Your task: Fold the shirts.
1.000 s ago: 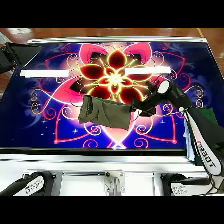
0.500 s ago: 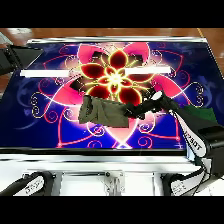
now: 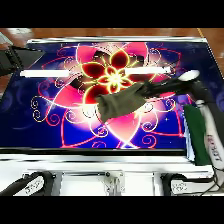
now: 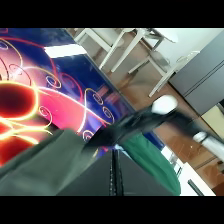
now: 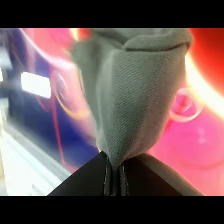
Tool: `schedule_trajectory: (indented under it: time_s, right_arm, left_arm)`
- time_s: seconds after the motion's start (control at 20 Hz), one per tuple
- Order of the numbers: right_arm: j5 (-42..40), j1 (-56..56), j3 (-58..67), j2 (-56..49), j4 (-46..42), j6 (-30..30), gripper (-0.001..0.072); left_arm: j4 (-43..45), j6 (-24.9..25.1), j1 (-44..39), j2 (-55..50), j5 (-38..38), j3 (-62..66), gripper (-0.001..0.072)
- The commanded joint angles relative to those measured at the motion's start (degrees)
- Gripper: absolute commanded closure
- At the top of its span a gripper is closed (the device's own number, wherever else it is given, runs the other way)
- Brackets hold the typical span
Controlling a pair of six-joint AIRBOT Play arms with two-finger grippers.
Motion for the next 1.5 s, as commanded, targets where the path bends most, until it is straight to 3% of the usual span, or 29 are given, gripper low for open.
schedule_trajectory:
  time_s: [0.0,0.35,0.5,0.65,0.85,1.05,1.45]
  right_arm:
    - [6.3,-15.1,5.6,6.8,-2.8,4.4,0.0653]
    - [9.4,-43.8,6.4,12.8,-3.5,6.1,0.0653]
    - [14.3,-49.9,6.4,12.7,-10.8,6.6,0.0652]
    - [21.1,-52.6,6.4,12.7,-22.4,6.4,0.0652]
    - [27.7,-54.8,6.4,12.8,-28.1,9.1,0.0653]
    - [37.6,-54.8,6.3,12.9,-39.5,11.5,0.0653]
    - [34.2,-54.8,-14.1,18.0,-55.2,11.5,0.0652]
  left_arm:
    - [1.1,-1.5,-0.2,0.0,-0.7,0.0,0.0669]
    - [1.1,-3.3,-0.2,0.0,-2.8,0.0,0.0669]
    - [1.1,-5.1,-0.2,0.0,-2.9,0.0,0.0669]
    - [1.1,-5.1,-0.2,0.0,-2.9,0.0,0.0669]
    - [1.1,-5.1,-0.2,0.0,-2.9,0.0,0.0669]
    - [2.4,-4.4,-0.2,0.0,-2.8,0.0,0.0669]
    - [4.7,-4.4,-0.2,0.0,-3.0,0.0,0.0669]
